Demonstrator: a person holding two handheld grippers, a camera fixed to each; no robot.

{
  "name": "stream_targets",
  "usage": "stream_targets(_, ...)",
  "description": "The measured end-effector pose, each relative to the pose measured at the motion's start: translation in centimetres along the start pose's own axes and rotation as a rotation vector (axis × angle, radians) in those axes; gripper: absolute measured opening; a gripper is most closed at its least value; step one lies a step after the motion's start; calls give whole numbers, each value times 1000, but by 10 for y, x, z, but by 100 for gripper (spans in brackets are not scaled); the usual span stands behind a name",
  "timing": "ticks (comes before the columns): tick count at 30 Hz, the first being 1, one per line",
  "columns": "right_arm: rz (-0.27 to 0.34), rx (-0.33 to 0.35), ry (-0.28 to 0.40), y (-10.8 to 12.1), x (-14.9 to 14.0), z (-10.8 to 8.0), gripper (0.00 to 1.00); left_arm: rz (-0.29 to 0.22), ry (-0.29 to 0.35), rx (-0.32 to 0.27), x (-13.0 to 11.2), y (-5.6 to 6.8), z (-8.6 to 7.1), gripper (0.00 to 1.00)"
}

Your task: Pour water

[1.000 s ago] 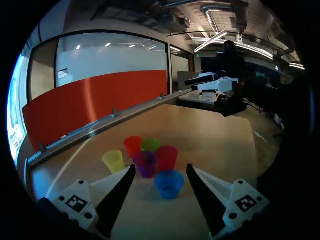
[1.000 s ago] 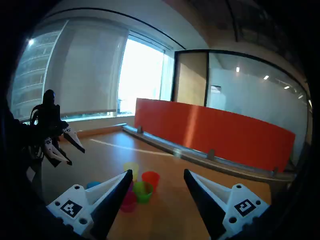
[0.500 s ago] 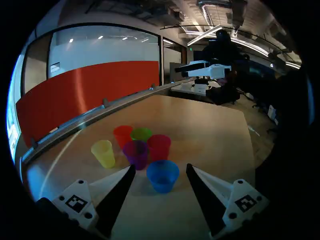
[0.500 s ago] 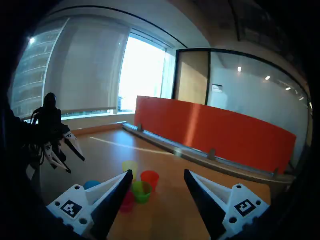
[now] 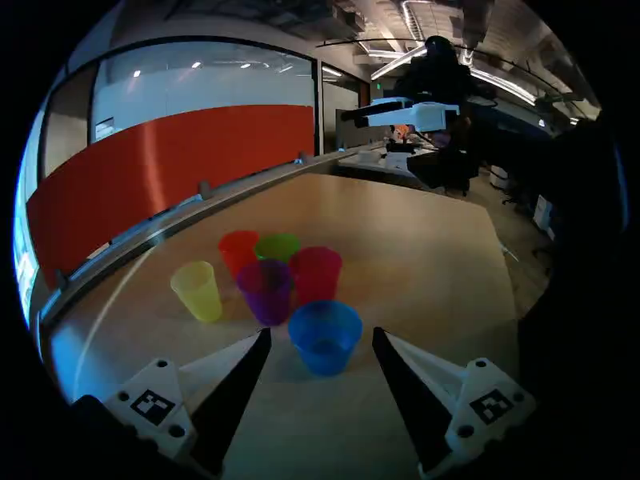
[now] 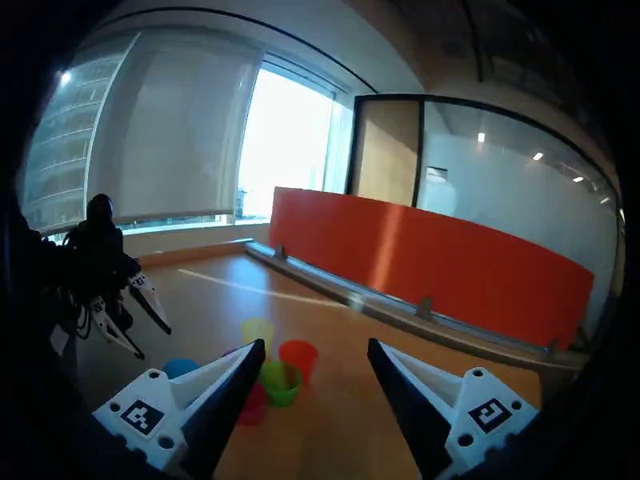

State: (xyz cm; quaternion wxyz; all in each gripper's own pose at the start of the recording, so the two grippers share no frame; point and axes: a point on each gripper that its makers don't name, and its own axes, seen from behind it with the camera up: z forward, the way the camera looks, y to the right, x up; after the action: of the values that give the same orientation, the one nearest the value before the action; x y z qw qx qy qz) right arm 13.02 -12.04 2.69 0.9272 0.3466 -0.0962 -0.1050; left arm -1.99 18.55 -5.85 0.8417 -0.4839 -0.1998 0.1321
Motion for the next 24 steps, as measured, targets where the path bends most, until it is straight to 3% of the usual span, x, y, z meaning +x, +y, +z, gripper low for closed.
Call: stream_targets(24,-12,11,-18,1,-9,14,100,24,-70,-33,-23,2,35,94)
